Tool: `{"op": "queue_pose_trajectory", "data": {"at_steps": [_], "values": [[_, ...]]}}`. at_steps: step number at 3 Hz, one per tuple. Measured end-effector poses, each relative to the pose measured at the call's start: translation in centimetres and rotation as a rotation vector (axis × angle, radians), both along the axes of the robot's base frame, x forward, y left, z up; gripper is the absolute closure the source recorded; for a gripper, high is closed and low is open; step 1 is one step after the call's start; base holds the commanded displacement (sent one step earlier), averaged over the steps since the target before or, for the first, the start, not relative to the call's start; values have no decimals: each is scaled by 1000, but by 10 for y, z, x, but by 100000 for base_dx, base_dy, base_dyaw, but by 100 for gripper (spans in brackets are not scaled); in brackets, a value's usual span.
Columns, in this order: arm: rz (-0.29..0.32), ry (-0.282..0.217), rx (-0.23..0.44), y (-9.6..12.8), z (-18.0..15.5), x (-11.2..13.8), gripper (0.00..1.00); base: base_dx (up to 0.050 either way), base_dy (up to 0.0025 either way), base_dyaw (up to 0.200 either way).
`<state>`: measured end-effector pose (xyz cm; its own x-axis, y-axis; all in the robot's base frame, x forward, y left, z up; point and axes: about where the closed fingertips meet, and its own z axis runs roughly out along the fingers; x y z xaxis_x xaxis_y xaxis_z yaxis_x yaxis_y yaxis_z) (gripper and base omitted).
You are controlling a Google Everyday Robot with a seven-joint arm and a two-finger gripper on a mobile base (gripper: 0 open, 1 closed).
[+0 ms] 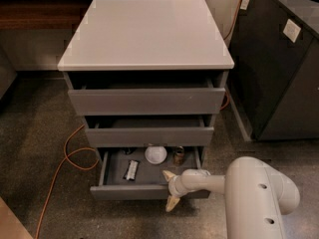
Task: Pick rxbar blueberry from bottom drawer and place on counter
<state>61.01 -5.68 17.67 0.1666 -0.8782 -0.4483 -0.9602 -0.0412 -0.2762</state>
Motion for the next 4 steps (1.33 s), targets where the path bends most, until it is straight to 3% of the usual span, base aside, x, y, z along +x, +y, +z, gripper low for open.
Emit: {"op": "queue_pose_trajectory", "data": {"at_steps": [1,2,4], "values": [[4,21,1,7,-4,-3,25,0,0,0],[2,29,23,13,-1,-15,56,0,0,0],[56,41,40,33,13,-50,99,0,0,0]]}}
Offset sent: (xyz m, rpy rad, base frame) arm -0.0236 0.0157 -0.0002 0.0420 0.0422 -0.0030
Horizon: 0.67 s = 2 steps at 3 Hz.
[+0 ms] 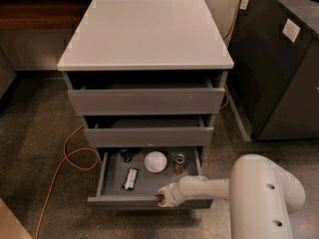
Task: Pick rxbar blueberry from bottom drawer and place on counter
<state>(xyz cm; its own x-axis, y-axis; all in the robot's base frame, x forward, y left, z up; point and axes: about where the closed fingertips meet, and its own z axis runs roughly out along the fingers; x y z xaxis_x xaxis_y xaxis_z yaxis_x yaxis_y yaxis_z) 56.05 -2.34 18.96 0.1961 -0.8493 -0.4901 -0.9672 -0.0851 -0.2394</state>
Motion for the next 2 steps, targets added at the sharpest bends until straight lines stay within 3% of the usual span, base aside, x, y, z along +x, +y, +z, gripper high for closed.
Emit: {"op": "queue_pose_trajectory", "data": {"at_steps": [2], "values": [[19,26,2,3,-3,-8,100,0,0,0]]}}
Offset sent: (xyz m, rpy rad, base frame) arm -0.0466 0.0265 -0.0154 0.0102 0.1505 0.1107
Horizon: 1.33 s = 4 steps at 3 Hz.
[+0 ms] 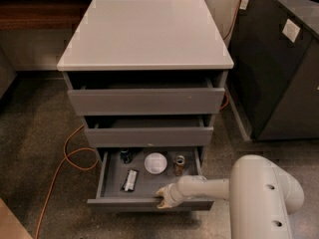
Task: Pick rxbar blueberry from bottom drawer and place on counter
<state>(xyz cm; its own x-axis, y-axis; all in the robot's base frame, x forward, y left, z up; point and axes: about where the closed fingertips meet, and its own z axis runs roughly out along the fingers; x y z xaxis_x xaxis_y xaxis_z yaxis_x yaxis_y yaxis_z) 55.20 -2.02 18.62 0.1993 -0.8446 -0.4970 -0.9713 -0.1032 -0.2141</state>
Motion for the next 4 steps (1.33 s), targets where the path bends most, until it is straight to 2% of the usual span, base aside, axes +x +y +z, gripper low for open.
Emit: {"op": "queue_pose_trajectory", "data": {"at_steps": [1,2,3,4], "values": [[0,0,0,0,0,0,100,0,0,0],[0,0,0,0,0,0,87,0,0,0],[14,4,-2,3,3,-2,55,0,0,0],[62,11,-12,13,15,-9,24,0,0,0]]}}
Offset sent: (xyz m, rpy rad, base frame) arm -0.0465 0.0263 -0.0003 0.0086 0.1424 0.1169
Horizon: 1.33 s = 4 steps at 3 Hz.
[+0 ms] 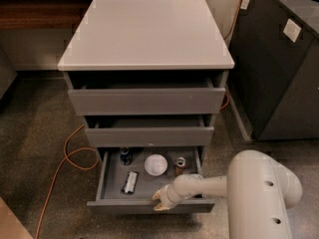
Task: Pick rxbar blueberry from bottom drawer and place on counter
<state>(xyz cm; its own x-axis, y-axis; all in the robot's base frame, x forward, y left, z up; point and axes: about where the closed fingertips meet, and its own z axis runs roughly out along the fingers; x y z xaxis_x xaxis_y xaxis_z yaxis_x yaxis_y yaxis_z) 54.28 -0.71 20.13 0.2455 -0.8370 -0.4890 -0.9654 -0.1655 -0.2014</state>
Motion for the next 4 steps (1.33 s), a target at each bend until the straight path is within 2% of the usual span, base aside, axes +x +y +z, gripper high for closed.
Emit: {"op": "queue_pose_trajectory", "data": {"at_steps": [1,2,3,4], "values": [[83,-18,-22,18,28,-5,2,0,0,0],[145,-39,-50,31,53,0,0,0,0,0],[200,-38,-88,39,65,14,0,0,0,0],[253,-15,-142,42,67,37,0,0,0,0]]}}
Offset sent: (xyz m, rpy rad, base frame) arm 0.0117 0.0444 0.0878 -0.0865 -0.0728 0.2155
